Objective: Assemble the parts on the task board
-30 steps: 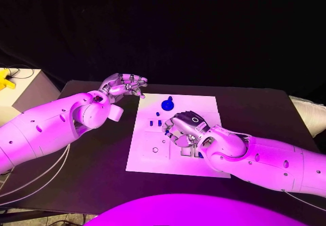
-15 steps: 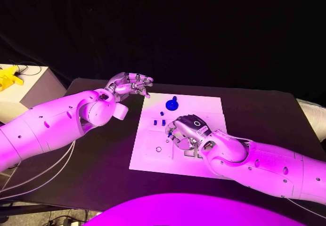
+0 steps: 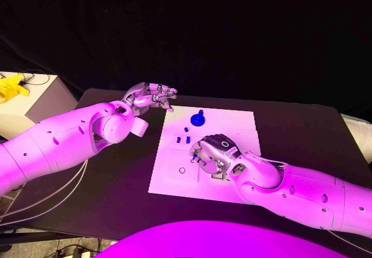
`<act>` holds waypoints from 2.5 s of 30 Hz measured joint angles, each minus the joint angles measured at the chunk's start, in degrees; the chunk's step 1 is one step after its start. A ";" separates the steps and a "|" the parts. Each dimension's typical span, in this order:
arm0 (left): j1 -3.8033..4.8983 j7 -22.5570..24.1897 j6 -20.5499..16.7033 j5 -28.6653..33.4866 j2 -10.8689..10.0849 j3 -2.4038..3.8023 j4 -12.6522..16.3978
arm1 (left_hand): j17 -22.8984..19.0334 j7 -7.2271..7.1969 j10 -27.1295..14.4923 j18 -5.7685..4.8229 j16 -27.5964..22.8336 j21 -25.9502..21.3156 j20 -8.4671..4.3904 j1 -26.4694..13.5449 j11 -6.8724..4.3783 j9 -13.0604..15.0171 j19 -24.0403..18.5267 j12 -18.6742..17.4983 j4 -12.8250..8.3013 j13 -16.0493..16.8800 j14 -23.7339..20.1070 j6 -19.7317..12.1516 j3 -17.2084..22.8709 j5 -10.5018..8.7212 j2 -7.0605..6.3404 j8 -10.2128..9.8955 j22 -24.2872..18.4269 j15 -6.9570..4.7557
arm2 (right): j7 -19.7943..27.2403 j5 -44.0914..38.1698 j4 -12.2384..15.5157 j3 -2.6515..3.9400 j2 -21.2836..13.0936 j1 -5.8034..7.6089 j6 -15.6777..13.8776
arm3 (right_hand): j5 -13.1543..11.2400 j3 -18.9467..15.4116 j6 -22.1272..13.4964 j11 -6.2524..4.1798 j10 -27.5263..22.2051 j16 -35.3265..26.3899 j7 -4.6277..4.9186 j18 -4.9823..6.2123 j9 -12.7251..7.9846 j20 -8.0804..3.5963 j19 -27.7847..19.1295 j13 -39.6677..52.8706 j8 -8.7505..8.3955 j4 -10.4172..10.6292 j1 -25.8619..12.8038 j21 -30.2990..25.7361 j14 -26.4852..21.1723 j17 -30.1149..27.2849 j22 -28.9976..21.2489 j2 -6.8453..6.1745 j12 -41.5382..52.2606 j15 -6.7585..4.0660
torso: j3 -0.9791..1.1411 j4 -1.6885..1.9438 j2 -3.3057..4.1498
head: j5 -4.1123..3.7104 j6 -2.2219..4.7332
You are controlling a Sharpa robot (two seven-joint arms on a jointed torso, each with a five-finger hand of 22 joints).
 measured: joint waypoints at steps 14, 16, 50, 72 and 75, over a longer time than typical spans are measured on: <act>0.00 -0.07 0.15 0.00 -0.12 0.00 0.18 | -0.01 0.00 0.00 0.00 0.00 0.00 0.00 0.00 0.00 0.00 0.00 0.00 0.00 0.01 0.00 0.00 0.00 0.00 0.00 0.00 0.00 0.00 | -0.38 -0.18 -0.46 -0.04 0.60 -0.31 0.41 | -0.02 -0.01 0.00 -0.01 -0.01 0.00 0.00 0.00 -0.01 0.00 0.00 0.00 0.00 0.00 0.00 -0.21 0.00 -0.09 -0.16 0.00 0.12 0.00 | -0.01 -0.01 -0.03 | 0.25 0.00; 0.00 -0.08 0.17 0.00 -0.14 0.00 0.19 | -0.01 0.00 0.00 0.00 0.00 0.00 0.00 0.00 0.00 0.01 0.00 0.00 0.00 0.01 0.00 0.00 0.00 0.00 0.00 0.00 0.00 0.00 | -0.46 -0.19 -0.48 -0.05 0.65 -0.34 0.45 | -0.02 -0.02 0.00 -0.01 -0.02 0.00 0.00 0.00 -0.01 0.00 0.00 0.00 0.00 -0.01 0.00 -0.21 0.00 -0.09 -0.16 0.00 0.12 0.00 | -0.01 -0.01 -0.03 | 0.25 0.00; 0.00 -0.25 0.60 0.00 -0.22 0.00 0.38 | 0.06 0.00 0.00 0.00 0.00 -0.40 0.00 0.00 0.00 0.01 0.00 0.00 0.24 -0.09 0.00 0.00 -0.24 0.00 0.00 0.00 -0.22 0.00 | -1.04 -0.59 -1.85 -0.20 1.69 -0.60 1.45 | 0.10 -0.05 0.00 0.11 0.10 0.00 0.00 0.01 0.03 0.00 0.00 0.00 0.00 -0.02 0.00 -0.21 0.00 -0.31 -0.31 0.00 -0.11 0.00 | -0.03 0.00 -0.04 | 0.48 0.00; 0.00 -0.41 0.79 0.00 -0.37 0.00 0.40 | 0.10 0.00 0.00 -0.01 -0.22 -0.40 0.22 0.00 0.00 0.02 0.22 0.00 0.24 -0.08 0.00 0.00 -0.23 0.00 0.00 0.00 -0.32 0.00 | -0.06 -0.69 -1.35 -0.31 1.26 -0.64 2.14 | 1.26 -2.58 -2.94 -1.46 -1.48 -0.90 0.84 0.02 0.16 0.59 -1.41 -0.41 -1.41 1.08 -1.77 -3.16 0.02 -2.98 -2.86 -1.74 0.28 0.38 | -0.01 -0.07 -0.10 | 0.60 0.00; 0.00 -0.46 0.82 0.00 -0.39 0.00 0.39 | 0.10 0.00 0.00 -0.01 -0.22 -0.40 0.22 0.00 0.00 0.02 0.22 0.00 0.23 -0.08 0.00 0.00 -0.23 0.00 0.00 0.00 -0.32 0.00 | 0.22 -0.61 -1.47 -0.33 1.17 -0.64 2.15 | 0.83 -2.58 -3.58 -0.94 -3.84 -1.94 1.29 0.02 0.10 0.98 -2.67 -0.42 -1.86 1.08 -1.87 -5.54 -0.24 -4.68 -5.47 -1.84 0.11 0.85 | 0.01 -0.07 -0.10 | 0.43 0.00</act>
